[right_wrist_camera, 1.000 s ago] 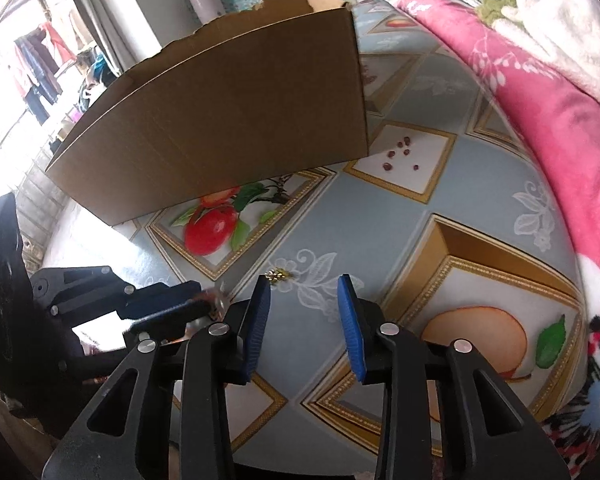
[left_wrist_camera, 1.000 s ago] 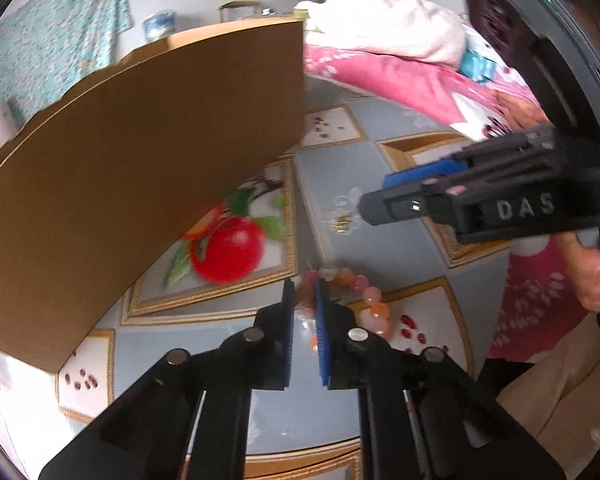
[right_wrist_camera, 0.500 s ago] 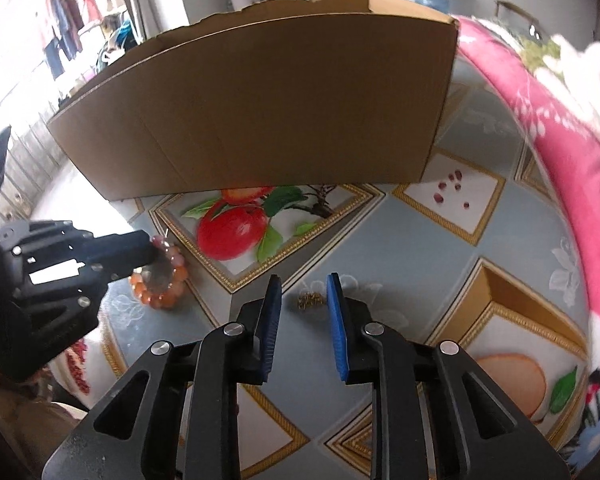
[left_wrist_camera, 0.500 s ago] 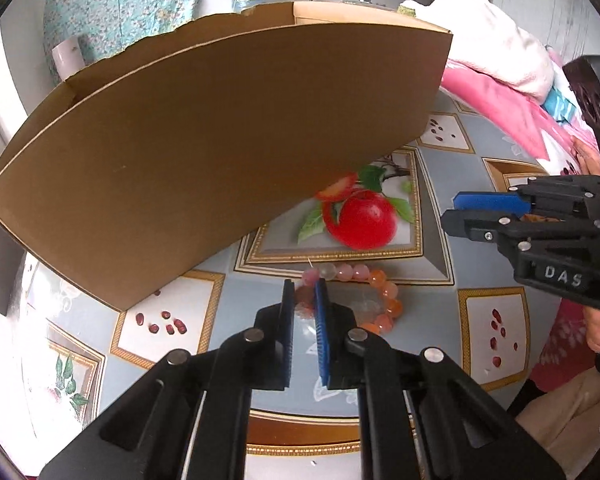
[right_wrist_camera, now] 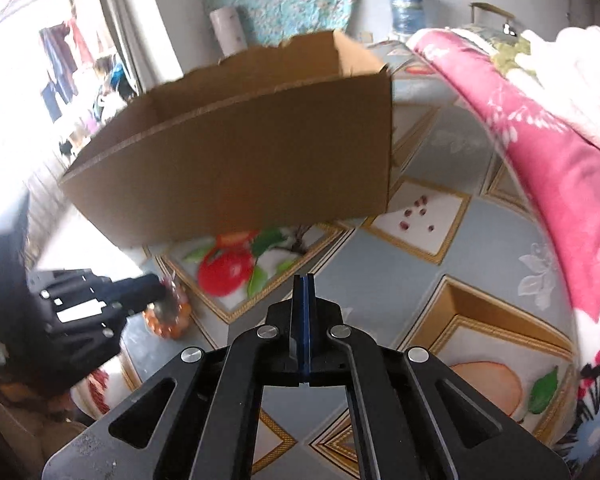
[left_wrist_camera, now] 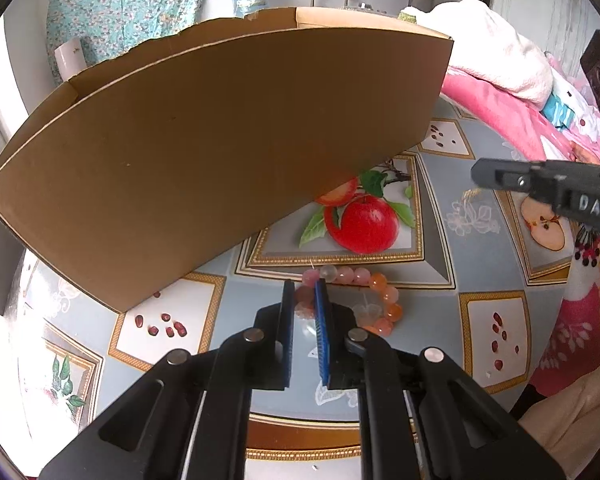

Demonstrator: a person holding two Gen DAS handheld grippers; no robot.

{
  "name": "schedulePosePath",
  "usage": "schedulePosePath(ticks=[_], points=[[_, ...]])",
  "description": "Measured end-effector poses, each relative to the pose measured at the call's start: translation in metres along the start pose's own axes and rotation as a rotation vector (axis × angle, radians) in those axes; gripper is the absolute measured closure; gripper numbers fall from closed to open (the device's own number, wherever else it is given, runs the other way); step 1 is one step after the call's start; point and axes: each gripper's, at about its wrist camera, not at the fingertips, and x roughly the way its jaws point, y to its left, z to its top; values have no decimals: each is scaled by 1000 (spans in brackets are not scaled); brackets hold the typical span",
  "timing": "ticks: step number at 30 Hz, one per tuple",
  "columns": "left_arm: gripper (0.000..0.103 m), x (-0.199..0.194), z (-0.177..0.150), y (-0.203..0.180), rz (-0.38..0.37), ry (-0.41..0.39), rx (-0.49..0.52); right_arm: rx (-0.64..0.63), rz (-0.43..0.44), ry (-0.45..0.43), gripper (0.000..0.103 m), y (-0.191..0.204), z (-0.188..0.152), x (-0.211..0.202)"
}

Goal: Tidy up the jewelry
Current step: 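Close the left gripper on the pink bead bracelet while the right gripper closes on the gold clip, then carry the bracelet and clip over the box and open both grippers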

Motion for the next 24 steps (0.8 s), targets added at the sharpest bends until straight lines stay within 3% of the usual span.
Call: schedulePosePath(ticks=[6, 11, 24], points=[[94, -7, -2, 5, -16, -20, -42, -3, 12, -33, 103, 0, 0, -10], [94, -30, -1, 12, -63, -97, -62, -5, 27, -82, 103, 1, 9, -26], [94, -126, 54, 20, -287, -297, -73, -59, 121, -288, 103, 18, 56, -71]])
